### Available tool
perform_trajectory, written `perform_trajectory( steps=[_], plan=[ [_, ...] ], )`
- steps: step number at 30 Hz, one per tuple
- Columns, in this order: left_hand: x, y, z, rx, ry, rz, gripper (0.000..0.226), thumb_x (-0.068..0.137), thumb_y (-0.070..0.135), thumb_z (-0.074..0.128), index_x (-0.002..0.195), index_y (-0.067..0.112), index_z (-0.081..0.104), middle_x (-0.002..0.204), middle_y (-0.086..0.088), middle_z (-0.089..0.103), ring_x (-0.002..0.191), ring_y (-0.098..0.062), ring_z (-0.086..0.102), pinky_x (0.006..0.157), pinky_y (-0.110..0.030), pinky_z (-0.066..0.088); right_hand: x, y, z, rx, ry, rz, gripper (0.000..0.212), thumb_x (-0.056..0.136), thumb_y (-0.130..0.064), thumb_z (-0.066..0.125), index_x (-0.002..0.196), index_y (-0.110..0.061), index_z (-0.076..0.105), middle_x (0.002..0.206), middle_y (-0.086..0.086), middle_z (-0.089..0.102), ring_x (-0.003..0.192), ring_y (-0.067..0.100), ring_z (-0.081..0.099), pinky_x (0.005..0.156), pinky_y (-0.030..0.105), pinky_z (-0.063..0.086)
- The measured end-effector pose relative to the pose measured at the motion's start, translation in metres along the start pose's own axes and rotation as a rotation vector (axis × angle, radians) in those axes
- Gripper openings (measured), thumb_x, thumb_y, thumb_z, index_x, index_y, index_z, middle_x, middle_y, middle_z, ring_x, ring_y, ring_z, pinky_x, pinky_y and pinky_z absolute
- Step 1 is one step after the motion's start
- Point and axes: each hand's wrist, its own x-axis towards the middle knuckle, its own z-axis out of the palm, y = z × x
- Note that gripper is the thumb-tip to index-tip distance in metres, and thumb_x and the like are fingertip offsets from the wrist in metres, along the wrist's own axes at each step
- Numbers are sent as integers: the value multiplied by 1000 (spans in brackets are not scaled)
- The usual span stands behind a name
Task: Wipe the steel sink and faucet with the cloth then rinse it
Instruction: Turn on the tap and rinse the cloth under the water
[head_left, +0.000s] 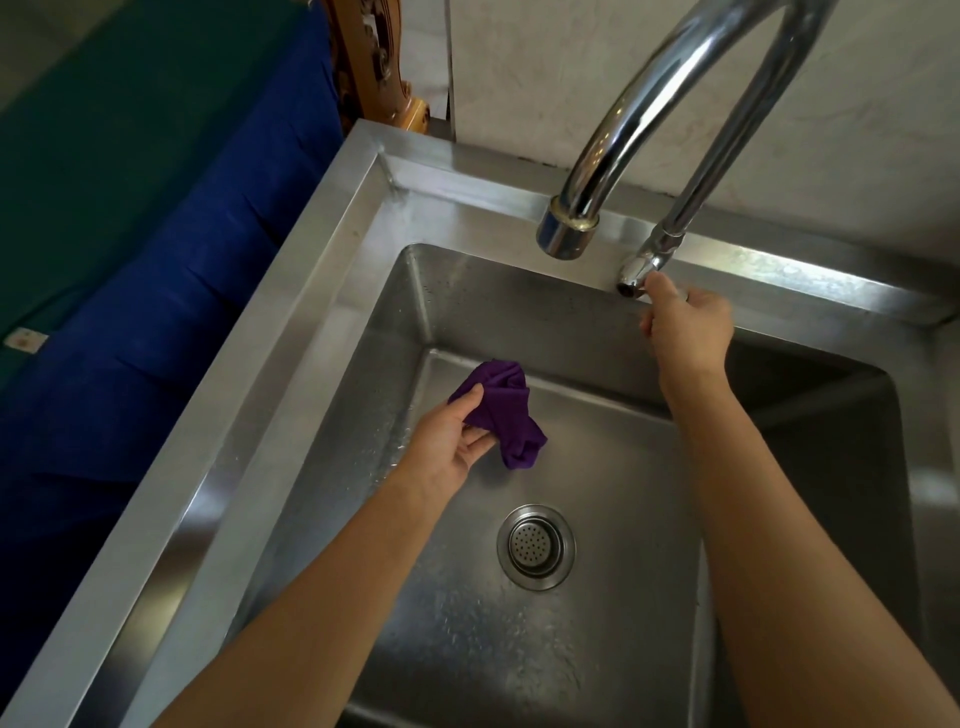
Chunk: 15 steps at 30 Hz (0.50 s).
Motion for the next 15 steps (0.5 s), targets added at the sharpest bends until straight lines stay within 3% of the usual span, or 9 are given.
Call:
perform_trajectory(
  steps=[4,9,15],
  plan=[
    [1,0,0,5,-3,-3,2,89,9,59,91,8,60,81,-10,69,84,-23,65,88,-42,52,4,0,3,-75,36,-50,38,87,-22,53,52,-16,41,53,0,48,48,12,42,56,32,39],
    [5,-1,0,3,-17,-8,5,89,8,59,94,7,59,92,-12,66,90,-24,64,97,-47,47,8,3,5,-152,66,-99,33,86,-26,53,58,-13,42,64,15,49,59,21,42,59,35,37],
    [10,-6,-4,6,-32,-17,6,89,7,59,95,7,60,95,-13,67,94,-25,64,96,-46,47,9,6,4,-186,56,-127,35,88,-26,51,58,-12,43,55,5,48,48,14,42,59,31,40]
  ],
)
